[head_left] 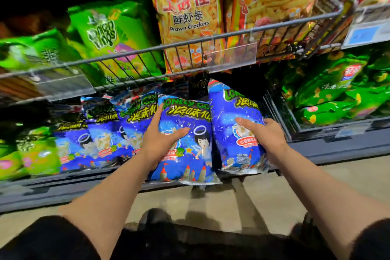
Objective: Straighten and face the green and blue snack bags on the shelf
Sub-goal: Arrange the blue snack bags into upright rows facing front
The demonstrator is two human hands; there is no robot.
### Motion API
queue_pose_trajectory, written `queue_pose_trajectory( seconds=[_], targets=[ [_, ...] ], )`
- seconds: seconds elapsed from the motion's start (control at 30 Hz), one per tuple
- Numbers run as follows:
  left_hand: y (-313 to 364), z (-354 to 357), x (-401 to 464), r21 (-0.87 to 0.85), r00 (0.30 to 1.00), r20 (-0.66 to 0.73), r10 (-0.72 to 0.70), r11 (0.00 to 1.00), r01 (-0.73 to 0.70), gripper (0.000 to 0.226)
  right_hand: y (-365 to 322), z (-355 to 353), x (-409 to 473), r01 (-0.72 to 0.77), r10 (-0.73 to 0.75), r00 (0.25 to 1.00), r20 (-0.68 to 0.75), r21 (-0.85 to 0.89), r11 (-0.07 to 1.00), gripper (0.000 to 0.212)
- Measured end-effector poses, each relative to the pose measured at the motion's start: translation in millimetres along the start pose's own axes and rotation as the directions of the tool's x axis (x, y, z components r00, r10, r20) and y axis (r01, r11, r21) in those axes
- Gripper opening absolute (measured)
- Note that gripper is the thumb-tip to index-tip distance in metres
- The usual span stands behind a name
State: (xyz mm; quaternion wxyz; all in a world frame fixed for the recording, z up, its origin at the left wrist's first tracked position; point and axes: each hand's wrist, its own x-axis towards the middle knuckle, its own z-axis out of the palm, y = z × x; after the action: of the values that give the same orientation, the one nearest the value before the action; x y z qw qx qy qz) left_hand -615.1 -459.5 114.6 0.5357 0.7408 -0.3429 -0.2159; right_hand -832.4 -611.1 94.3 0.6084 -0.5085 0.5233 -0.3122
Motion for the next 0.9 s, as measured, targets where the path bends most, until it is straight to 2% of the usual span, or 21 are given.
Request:
queue_pose_trajectory(
  seconds=[0.1,0.23,0.3,0.37,0.47,0.6,0.67,0.73,0.8,0.9],
  targets=[
    [1.8,-49.3,-16.5,0.026,1.000,-0.019,-0.024,0.999,0.025,0.096,-7.3,25.6,-11.9,0.023,-0.018,0.997,0.077,-0.067,0.998,0.100],
    [-0.9,-107.2,-41.1,-0.006,0.996,-0.078,-0.036,0.999,0.035,0.089,-23.2,70.4,-41.6,0.125,-0.109,0.990,0.085,-0.207,0.970,0.111],
    [-8.6,-129.1,-50.7,-0.033,0.994,-0.104,-0.042,0.999,0.038,0.092,-32.5,90.9,-60.2,0.176,-0.157,0.984,0.088,-0.291,0.940,0.100],
    [-19.0,-145.0,-53.6,-0.042,0.987,-0.158,-0.039,0.999,0.033,0.096,-37.6,106.3,-70.3,0.195,-0.187,0.981,0.060,-0.376,0.906,0.090],
    [-31.8,-157.9,-48.3,-0.039,0.961,-0.272,-0.042,0.999,0.033,0.102,-41.2,118.4,-74.0,0.185,-0.210,0.978,-0.010,-0.432,0.883,0.093],
    [-51.5,-172.0,-25.5,-0.031,0.898,-0.436,-0.057,0.998,0.048,0.121,-39.8,120.5,-67.0,0.175,-0.252,0.963,-0.099,-0.484,0.857,0.087],
    [-50.0,-179.3,-15.9,-0.049,0.879,-0.471,-0.067,0.998,0.050,0.113,-35.0,127.2,-65.8,0.246,-0.327,0.940,-0.099,-0.468,0.849,0.082],
    [-58.0,-191.0,-3.0,-0.095,0.885,-0.456,-0.092,0.994,0.054,0.095,-26.4,139.5,-67.2,0.311,-0.379,0.922,-0.076,-0.435,0.845,0.076],
    [-61.5,-199.4,4.5,-0.143,0.917,-0.374,-0.139,0.985,0.091,0.077,-17.8,152.0,-67.4,0.332,-0.397,0.915,-0.073,-0.424,0.843,0.072],
    [-59.2,-192.7,10.0,-0.201,0.952,-0.203,-0.229,0.961,0.188,0.054,-8.9,156.5,-59.3,0.295,-0.385,0.910,-0.154,-0.411,0.863,0.072]
  ],
)
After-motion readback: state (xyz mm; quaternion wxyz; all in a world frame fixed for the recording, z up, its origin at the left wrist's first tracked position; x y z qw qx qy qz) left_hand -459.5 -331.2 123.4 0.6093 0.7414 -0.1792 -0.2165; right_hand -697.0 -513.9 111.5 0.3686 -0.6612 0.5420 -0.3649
